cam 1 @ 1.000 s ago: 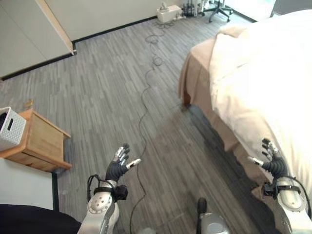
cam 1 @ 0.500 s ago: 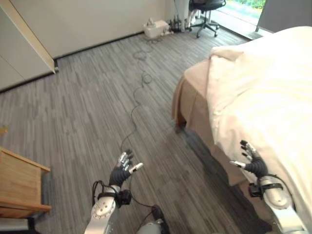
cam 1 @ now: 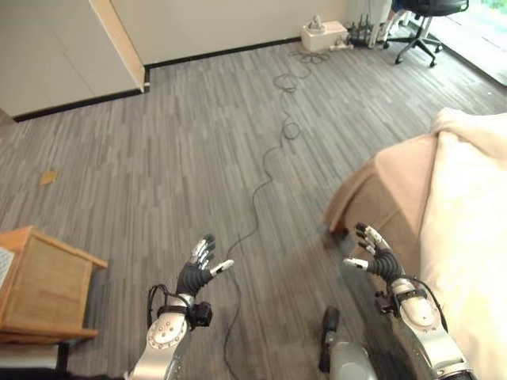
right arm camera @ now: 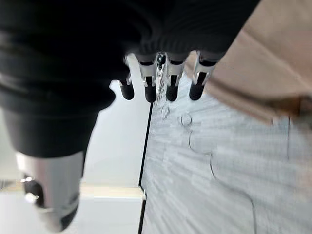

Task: Making the bed.

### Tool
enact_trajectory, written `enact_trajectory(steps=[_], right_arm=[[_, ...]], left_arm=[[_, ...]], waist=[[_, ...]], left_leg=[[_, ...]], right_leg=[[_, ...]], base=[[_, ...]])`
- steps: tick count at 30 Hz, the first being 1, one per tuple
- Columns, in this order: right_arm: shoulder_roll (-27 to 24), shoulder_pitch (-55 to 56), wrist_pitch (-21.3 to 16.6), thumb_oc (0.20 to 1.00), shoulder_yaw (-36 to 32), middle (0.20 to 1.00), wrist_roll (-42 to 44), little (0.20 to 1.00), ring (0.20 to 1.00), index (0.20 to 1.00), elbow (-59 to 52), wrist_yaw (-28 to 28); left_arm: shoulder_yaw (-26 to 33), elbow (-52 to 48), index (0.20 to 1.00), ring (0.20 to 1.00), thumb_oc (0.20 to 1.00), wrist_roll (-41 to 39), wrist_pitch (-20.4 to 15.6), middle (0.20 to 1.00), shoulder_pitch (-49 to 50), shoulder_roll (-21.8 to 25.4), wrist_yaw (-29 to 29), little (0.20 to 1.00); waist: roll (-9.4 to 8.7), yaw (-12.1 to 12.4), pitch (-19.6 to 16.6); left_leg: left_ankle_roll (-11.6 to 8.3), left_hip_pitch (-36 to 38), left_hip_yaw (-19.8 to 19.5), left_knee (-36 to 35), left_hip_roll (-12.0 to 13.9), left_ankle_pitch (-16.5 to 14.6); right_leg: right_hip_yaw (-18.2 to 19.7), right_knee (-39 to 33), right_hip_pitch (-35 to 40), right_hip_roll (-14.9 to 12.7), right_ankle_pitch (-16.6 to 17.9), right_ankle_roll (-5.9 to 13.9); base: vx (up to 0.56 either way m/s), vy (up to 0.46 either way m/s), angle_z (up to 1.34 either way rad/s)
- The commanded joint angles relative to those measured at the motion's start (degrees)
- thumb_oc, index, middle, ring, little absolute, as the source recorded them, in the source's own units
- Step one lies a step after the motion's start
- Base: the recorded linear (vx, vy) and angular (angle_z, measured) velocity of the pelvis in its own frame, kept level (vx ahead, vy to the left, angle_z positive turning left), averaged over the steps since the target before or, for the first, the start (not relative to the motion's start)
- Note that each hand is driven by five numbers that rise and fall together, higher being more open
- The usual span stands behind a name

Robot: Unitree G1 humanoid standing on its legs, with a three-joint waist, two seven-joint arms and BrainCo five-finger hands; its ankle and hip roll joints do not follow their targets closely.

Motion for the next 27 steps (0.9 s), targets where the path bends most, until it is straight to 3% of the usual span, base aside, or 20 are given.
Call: enact_trajectory(steps=[1,2,3,4,6,7,8,9,11,13,14,15,19,21,23,25,27], right_arm=[[-2.1,-0.4,-3.2,1.000,-3.7,1.000,0.4,1.000,1.000,1.000,-3.7,-0.3],[-2.1,-0.4,-3.2,1.000,-3.7,1.000,0.4,1.000,1.000,1.000,-3.7,-0.3],[-3.5,0.4,-3.5,1.000,-5.0,1.000,-0.4,1.000,1.000,1.000,-5.0,-0.6],[-4.4,0.8,-3.6,1.000,-5.5,1.000,-1.1,1.000,1.000,1.000,-6.2,-0.8],[-5.8,1.6,-3.3,1.000,-6.5,1.000,-3.1,1.000,1.000,1.000,-8.0,-0.9],[-5.8,1.6,-3.3,1.000,-6.5,1.000,-3.1,1.000,1.000,1.000,-8.2,-0.9],[-5.9,2.0,-3.3,1.000,-6.8,1.000,-3.8,1.000,1.000,1.000,-8.6,-0.6],[-6.2,2.7,-3.7,1.000,-7.2,1.000,-4.8,1.000,1.000,1.000,-9.3,-0.5],[-6.3,3.0,-3.6,1.000,-6.9,1.000,-5.5,1.000,1.000,1.000,-9.0,-0.6],[-6.1,3.5,-3.5,1.000,-7.3,1.000,-6.3,1.000,1.000,1.000,-9.0,-1.0],[-6.0,4.4,-4.1,1.000,-8.5,1.000,-6.8,1.000,1.000,1.000,-9.7,-0.9],[-6.0,4.6,-4.0,1.000,-8.6,1.000,-6.8,1.000,1.000,1.000,-10.0,-0.8],[-6.0,7.8,-4.6,1.000,-11.1,1.000,-9.5,1.000,1.000,1.000,-12.2,-1.4],[-5.2,8.2,-4.6,1.000,-11.2,1.000,-10.0,1.000,1.000,1.000,-12.7,-1.1],[-4.3,7.6,-4.6,1.000,-10.5,1.000,-10.5,1.000,1.000,1.000,-12.5,-1.5],[-3.8,6.2,-4.9,1.000,-9.5,1.000,-11.2,1.000,1.000,1.000,-12.1,-2.3],[-3.8,4.9,-5.1,1.000,-8.6,1.000,-12.0,1.000,1.000,1.000,-12.0,-2.7]], left_arm=[[1.7,-3.2,1.000,1.000,1.000,0.3,-3.4,1.000,-2.9,2.8,-0.6,1.000],[1.7,-3.2,1.000,1.000,1.000,0.3,-3.4,1.000,-2.9,2.8,-0.6,1.000],[2.0,-2.9,1.000,1.000,1.000,0.2,-3.3,1.000,-3.2,2.9,-0.3,1.000],[2.2,-2.9,1.000,1.000,1.000,0.1,-3.4,1.000,-3.1,2.8,-0.2,1.000],[2.6,-2.8,1.000,1.000,1.000,0.4,-3.4,1.000,-2.7,2.3,0.1,1.000],[2.5,-2.7,1.000,1.000,1.000,0.4,-3.4,1.000,-2.7,2.4,0.1,1.000],[2.8,-2.6,1.000,1.000,1.000,0.7,-3.4,1.000,-2.4,2.1,0.2,1.000],[4.3,-2.9,1.000,1.000,1.000,3.0,-4.1,1.000,-1.7,2.0,1.0,1.000],[6.0,-1.7,1.000,1.000,1.000,5.1,-4.4,1.000,-1.8,2.3,3.7,1.000],[8.0,-0.3,1.000,1.000,1.000,6.2,-5.1,1.000,-3.8,2.9,6.9,1.000],[8.6,-1.4,1.000,1.000,1.000,6.7,-5.8,1.000,-4.9,3.5,7.1,1.000],[8.5,-1.4,1.000,1.000,1.000,6.7,-5.8,1.000,-4.8,3.5,7.1,1.000],[8.6,-4.2,1.000,1.000,1.000,6.7,-6.3,1.000,-7.3,5.3,7.7,1.000],[8.9,-5.5,1.000,1.000,1.000,6.7,-6.5,1.000,-8.1,6.4,7.7,1.000],[8.9,-7.0,1.000,1.000,1.000,7.2,-6.6,1.000,-9.1,7.5,8.2,1.000],[10.0,-7.7,1.000,1.000,1.000,8.2,-6.3,1.000,-10.3,9.1,9.5,1.000],[10.4,-8.2,1.000,1.000,1.000,9.6,-6.2,1.000,-11.5,10.2,10.3,1.000]], waist=[[-1.85,-2.4,0.2],[-1.90,-2.4,0.1],[-2.62,-3.1,0.8],[-3.09,-3.2,1.0],[-4.29,-3.1,1.2],[-4.42,-3.0,1.1],[-4.73,-2.8,1.0],[-4.69,-2.4,0.7],[-4.67,-1.4,0.6],[-4.66,-0.3,0.2],[-3.64,-1.4,-0.3],[-3.60,-0.8,-0.3],[-2.47,-3.7,-1.8],[-2.31,-3.9,-1.5],[-1.61,-3.6,-0.9],[-0.15,-1.9,-0.7],[0.69,-1.4,-1.1]], left_leg=[[0.02,-4.4,0.2,0.8,3.0,2.8],[0.02,-4.7,0.2,0.9,3.0,3.0],[-1.30,-6.2,-0.8,8.7,5.8,6.4],[-1.46,-7.1,-2.0,11.6,6.2,7.5],[0.11,-10.1,-6.7,13.2,2.0,4.9],[0.26,-10.3,-6.6,13.1,1.8,5.1],[1.03,-11.3,-8.7,12.1,-0.3,3.2],[2.43,-11.4,-12.4,7.3,-2.9,-1.4],[2.89,-11.7,-18.6,3.2,-6.0,-1.6],[3.14,-13.6,-26.9,-1.1,-7.8,1.4],[3.59,-12.9,-25.1,-5.1,-6.0,2.6],[3.61,-12.3,-24.6,-5.8,-5.8,2.8],[4.11,-7.8,-19.8,-12.6,-4.7,5.6],[4.42,-6.6,-16.5,-14.3,-3.9,6.0],[4.29,-6.2,-13.5,-14.8,-2.5,6.1],[3.46,-6.0,-9.3,-14.7,0.1,6.3],[3.53,-6.4,-5.8,-14.3,1.6,7.2]], right_leg=[[4.3,4.8,6.6,-2.9,-11.1,9.68],[4.3,4.7,6.4,-2.9,-10.8,9.55],[6.0,3.7,8.1,-1.3,-11.5,8.06],[7.2,3.1,8.6,-0.7,-11.7,7.55],[11.4,2.4,8.9,0.0,-11.7,7.15],[11.4,2.4,8.6,-0.2,-11.5,7.18],[13.4,2.3,8.7,0.1,-11.5,7.36],[17.2,1.8,9.2,0.8,-12.1,8.01],[21.7,2.8,9.0,2.1,-11.9,8.18],[27.3,2.7,9.1,3.8,-11.8,8.39],[28.0,2.4,9.3,4.2,-12.2,8.85],[28.5,2.5,9.4,4.3,-12.2,8.84],[29.7,5.6,7.6,5.0,-12.0,9.98],[30.2,8.1,5.8,5.4,-11.7,11.32],[25.1,11.1,3.3,4.4,-11.1,12.03],[10.1,14.4,2.6,-0.6,-13.8,12.12],[0.9,16.6,2.7,-4.1,-13.9,11.00]], base=[[0.07,-0.082,-0.46],[0.13,-0.122,-0.47],[0.13,-0.126,-0.50],[0.17,-0.129,-0.52],[0.07,-0.039,-0.88],[0.06,0.006,-1.76],[0.12,0.079,-1.84],[0.19,0.103,-1.52],[0.17,0.109,-1.53],[0.25,0.116,-2.37],[0.24,0.129,-1.98],[0.12,0.156,-1.20],[0.12,0.150,-0.73],[0.01,0.058,-0.54],[-0.06,-0.008,-1.09],[-0.11,-0.030,-1.22],[-0.13,-0.002,-1.35]])
